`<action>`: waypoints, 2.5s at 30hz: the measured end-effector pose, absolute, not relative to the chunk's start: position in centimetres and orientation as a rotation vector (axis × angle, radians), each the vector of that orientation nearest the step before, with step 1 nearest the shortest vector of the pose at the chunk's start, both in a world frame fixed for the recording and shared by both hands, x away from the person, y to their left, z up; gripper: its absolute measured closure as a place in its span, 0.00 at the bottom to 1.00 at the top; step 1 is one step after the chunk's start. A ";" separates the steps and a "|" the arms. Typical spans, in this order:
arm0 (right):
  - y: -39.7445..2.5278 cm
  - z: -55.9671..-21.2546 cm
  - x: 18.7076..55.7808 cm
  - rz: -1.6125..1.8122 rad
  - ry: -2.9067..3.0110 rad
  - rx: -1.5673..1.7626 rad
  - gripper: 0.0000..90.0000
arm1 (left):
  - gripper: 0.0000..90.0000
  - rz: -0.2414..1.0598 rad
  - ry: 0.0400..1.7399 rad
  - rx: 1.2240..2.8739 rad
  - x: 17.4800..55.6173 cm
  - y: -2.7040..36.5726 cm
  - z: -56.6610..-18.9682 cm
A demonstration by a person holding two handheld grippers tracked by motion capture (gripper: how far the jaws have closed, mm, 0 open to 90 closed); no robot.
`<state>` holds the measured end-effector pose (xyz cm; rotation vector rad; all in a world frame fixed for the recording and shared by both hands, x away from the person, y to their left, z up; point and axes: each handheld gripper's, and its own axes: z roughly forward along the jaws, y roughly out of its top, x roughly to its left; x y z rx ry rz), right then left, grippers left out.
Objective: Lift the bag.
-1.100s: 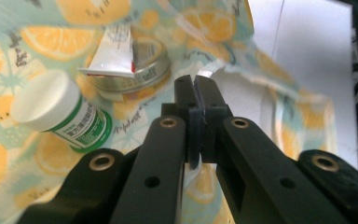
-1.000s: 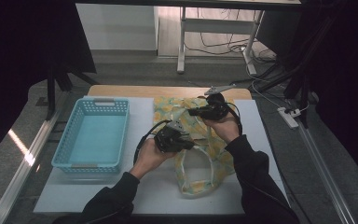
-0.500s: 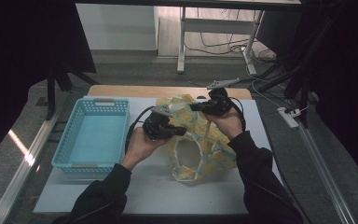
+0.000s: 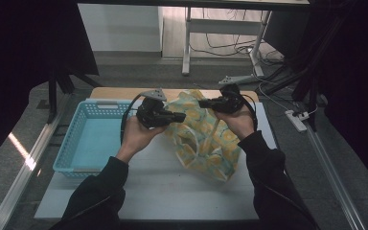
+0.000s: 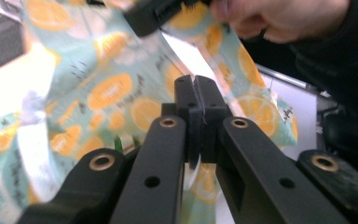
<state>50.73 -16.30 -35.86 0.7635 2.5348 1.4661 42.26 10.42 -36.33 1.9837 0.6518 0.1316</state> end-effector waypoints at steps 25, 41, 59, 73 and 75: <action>-16.1 -33.6 50.2 1.473 2.505 0.737 1.00 | 1.00 0.163 0.640 1.966 42.2 10.7 -33.8; -16.6 -28.8 49.5 1.518 2.446 0.699 0.99 | 1.00 0.280 0.595 1.914 41.9 11.4 -27.4; -15.9 -23.9 48.2 1.587 2.385 0.621 0.99 | 1.00 0.391 0.582 1.832 40.3 13.7 -21.8; -15.7 -28.7 51.1 1.435 2.397 0.741 0.99 | 1.00 0.376 0.761 1.956 45.3 12.0 -26.3; -15.6 -29.5 51.5 1.414 2.399 0.748 0.99 | 1.00 0.352 0.776 1.961 46.0 11.7 -27.2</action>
